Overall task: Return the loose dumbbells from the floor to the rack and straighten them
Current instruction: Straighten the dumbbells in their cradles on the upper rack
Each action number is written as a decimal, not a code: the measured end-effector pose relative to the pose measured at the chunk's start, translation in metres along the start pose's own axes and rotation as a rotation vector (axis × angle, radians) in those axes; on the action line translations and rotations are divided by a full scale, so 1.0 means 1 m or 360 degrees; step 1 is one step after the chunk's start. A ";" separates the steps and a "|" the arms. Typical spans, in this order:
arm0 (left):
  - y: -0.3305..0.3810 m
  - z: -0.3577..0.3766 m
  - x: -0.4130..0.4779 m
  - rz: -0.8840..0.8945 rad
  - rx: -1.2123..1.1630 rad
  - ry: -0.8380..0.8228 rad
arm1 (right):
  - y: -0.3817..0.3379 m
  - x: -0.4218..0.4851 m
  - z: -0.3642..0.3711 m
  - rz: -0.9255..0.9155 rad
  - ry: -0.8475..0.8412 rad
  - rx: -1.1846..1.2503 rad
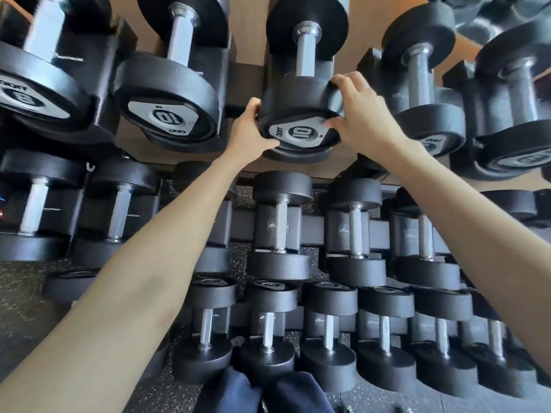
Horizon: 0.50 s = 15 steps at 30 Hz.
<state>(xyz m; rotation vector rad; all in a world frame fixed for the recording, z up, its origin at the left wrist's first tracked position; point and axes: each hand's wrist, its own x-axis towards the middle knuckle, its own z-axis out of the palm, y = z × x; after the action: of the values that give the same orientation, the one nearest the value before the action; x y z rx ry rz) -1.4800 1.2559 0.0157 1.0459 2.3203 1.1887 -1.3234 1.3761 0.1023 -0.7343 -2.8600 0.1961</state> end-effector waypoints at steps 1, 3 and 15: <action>-0.001 0.000 0.001 0.0021 -0.0003 0.0023 | 0.001 0.000 0.000 -0.0018 0.0003 0.0008; 0.000 -0.002 0.004 0.0048 -0.0016 0.0001 | 0.003 0.000 -0.001 -0.0034 0.0017 0.0031; 0.021 -0.023 0.020 0.0204 0.0422 -0.0269 | 0.020 -0.009 0.007 0.0072 0.0071 0.0402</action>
<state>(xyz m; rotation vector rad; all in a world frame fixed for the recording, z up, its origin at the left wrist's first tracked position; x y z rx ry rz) -1.4978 1.2659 0.0471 1.3475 2.3488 0.8119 -1.3079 1.3888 0.0903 -0.7408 -2.7093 0.5291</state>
